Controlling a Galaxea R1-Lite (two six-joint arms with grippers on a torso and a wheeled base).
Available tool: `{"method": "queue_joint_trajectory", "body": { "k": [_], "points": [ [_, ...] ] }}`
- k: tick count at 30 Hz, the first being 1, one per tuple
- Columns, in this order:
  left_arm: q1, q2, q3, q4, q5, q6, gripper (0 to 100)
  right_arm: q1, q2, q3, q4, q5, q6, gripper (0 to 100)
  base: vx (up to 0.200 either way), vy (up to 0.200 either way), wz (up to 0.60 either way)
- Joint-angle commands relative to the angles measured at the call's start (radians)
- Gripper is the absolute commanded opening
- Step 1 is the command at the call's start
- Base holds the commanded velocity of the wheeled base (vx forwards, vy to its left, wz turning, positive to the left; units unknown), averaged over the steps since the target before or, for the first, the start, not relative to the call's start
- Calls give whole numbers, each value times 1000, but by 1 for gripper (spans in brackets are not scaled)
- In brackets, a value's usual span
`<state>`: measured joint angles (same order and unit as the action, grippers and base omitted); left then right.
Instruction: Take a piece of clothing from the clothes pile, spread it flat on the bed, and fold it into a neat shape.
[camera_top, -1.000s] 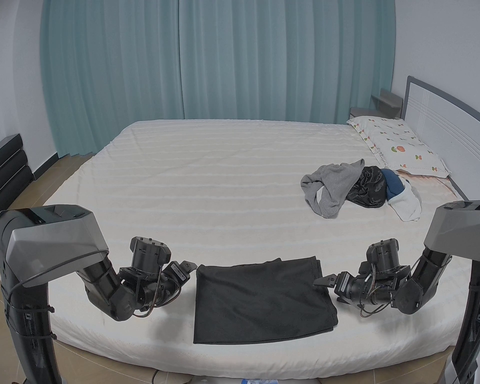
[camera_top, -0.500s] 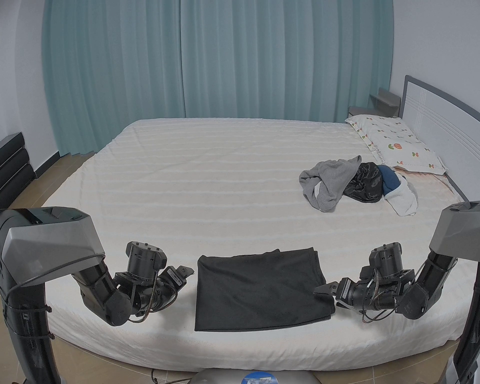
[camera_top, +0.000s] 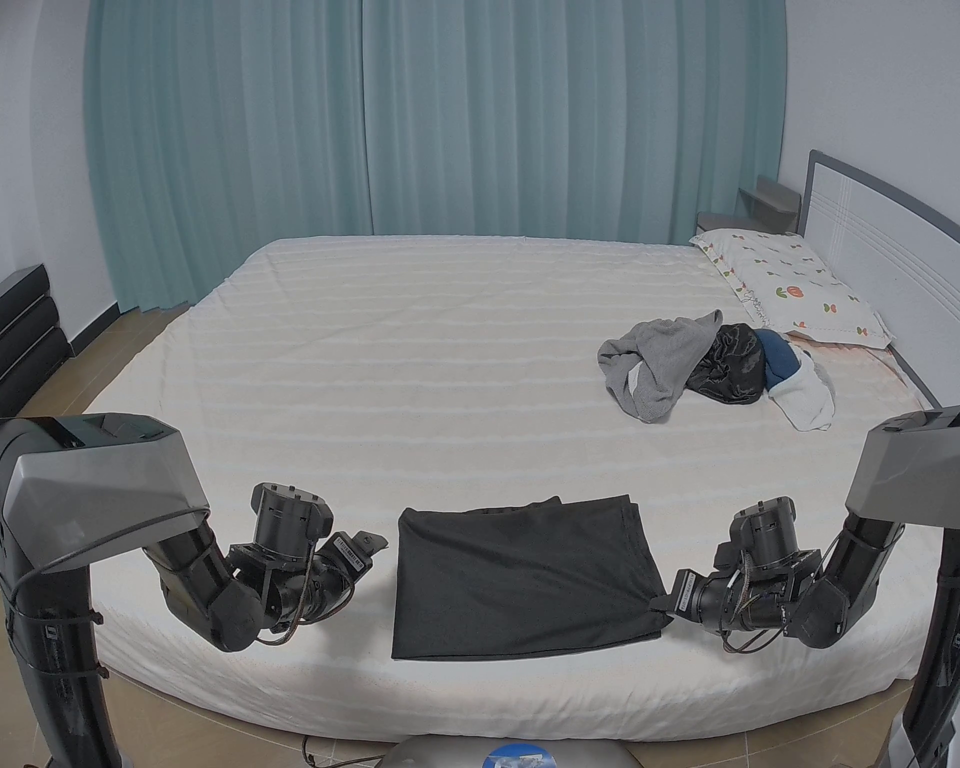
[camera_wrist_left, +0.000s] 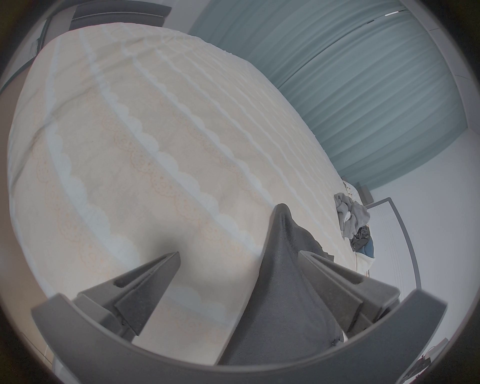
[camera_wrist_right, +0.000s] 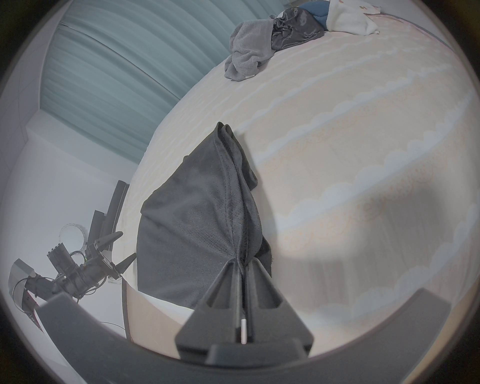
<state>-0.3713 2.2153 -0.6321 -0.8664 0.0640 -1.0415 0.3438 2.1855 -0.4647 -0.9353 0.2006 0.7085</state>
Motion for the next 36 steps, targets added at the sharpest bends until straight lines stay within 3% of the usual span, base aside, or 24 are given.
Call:
{"method": "queue_joint_trajectory", "body": {
  "k": [1, 10, 11, 18, 29, 36],
  "points": [
    [0, -2, 0, 0, 0, -2, 100, -2, -9, 11, 0, 0, -1, 0, 0, 0, 0],
    [0, 0, 0, 0, 0, 0, 100, -3, -13, 9, 0, 0, -4, 0, 0, 0, 0],
    [0, 0, 0, 0, 0, 0, 100, -3, -15, 8, 0, 0, -4, 100, 0, 0, 0],
    [3, 0, -1, 0, 0, 0, 100, -43, -33, -134, 7, 3, 11, 100, 0, 0, 0],
    [3, 0, 0, 0, 0, 0, 100, -54, 249, -552, 35, -3, 134, 100, 0, 0, 0],
    [0, 0, 0, 0, 0, 0, 100, -55, 298, -632, 33, -4, 147, 100, 0, 0, 0]
  ]
}}
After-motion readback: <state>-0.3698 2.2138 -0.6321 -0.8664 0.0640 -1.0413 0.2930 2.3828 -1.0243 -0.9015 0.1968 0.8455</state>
